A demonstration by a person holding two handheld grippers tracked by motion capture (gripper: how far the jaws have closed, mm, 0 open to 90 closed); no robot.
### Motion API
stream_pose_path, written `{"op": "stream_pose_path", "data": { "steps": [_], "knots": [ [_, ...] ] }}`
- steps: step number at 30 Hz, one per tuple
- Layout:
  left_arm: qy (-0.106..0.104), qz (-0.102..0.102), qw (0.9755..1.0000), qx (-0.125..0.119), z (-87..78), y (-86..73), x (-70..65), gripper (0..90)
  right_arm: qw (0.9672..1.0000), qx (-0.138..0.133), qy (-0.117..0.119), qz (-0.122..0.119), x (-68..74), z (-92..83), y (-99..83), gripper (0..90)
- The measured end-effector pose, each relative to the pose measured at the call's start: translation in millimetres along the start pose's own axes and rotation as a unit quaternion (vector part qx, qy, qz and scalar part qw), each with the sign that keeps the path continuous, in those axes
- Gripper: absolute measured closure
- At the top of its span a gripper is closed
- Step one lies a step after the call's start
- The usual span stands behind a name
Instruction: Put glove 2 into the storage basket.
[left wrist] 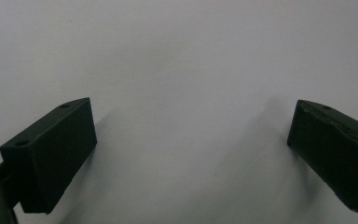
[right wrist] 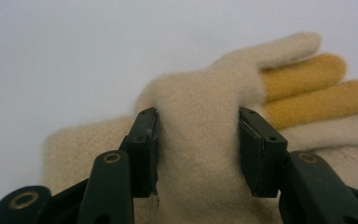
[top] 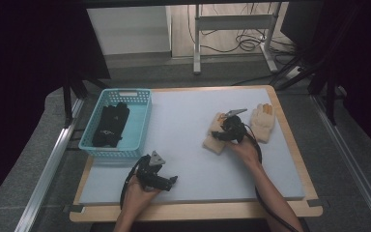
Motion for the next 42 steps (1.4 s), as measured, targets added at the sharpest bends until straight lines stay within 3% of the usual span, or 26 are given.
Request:
{"op": "stream_pose_path", "data": {
  "steps": [4, 5, 11, 14, 17, 18, 22, 26, 30, 35, 39, 42],
  "knots": [
    [0.0, 0.0, 1.0, 0.0, 0.0, 0.0, 0.0, 1.4, 0.9996, -0.022, 0.014, 0.009, 6.5, -13.0, 3.4, 54.3],
    [0.0, 0.0, 1.0, 0.0, 0.0, 0.0, 0.0, 1.4, 0.9993, -0.028, 0.024, 0.008, 10.4, -17.0, 4.8, 61.0],
    [0.0, 0.0, 1.0, 0.0, -0.1, -0.1, 0.0, 1.5, 0.996, -0.041, 0.07, -0.039, 44.9, -37.4, 11.0, 68.0],
    [0.0, 0.0, 1.0, 0.0, -0.1, 0.0, 0.0, 1.5, 0.992, -0.058, 0.103, -0.043, 65.0, -45.9, 12.6, 67.9],
    [0.0, 0.0, 1.0, 0.0, -0.1, -0.1, 0.0, 1.5, 0.9905, -0.051, 0.112, -0.061, 83.8, -47.5, 8.6, 66.1],
    [0.0, 0.0, 1.0, 0.0, -0.1, -0.1, 0.0, 1.5, 0.9903, -0.039, 0.108, -0.078, 91.7, -45.8, 4.0, 62.3],
    [0.0, 0.0, 1.0, 0.0, -0.1, -0.1, 0.0, 1.5, 0.9922, -0.032, 0.084, -0.086, 89.5, -45.9, 1.7, 55.4],
    [0.0, 0.0, 1.0, 0.0, -0.1, -0.1, 0.0, 1.5, 0.996, -0.032, 0.072, -0.042, 64.7, -44.1, 5.4, 42.3],
    [0.0, 0.0, 1.0, 0.0, -0.1, -0.1, 0.0, 1.5, 0.9973, -0.016, 0.071, -0.011, 53.1, -27.3, 7.6, 29.3],
    [0.0, 0.0, 1.0, 0.0, -0.1, -0.1, 0.1, 1.6, 0.9975, 0.0, 0.059, -0.038, 60.0, -8.0, 8.5, 29.3],
    [0.0, 0.0, 1.0, 0.0, -0.1, -0.1, 0.1, 1.5, 0.9942, -0.01, 0.093, -0.053, 78.3, -9.9, 12.4, 30.5],
    [0.0, 0.0, 1.0, 0.0, -0.1, -0.1, 0.0, 1.5, 0.992, -0.012, 0.096, -0.082, 92.2, -10.6, 12.9, 30.4]
  ]
}}
Point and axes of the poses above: each handheld gripper's, and its own axes: z roughly forward along the jaws, y roughly out of its top, x roughly to its left, the point moved 6 cm from there along z, roughly forward along the jaws, and after that the axes turned 15 degrees about -z, right-handed, at the moved point
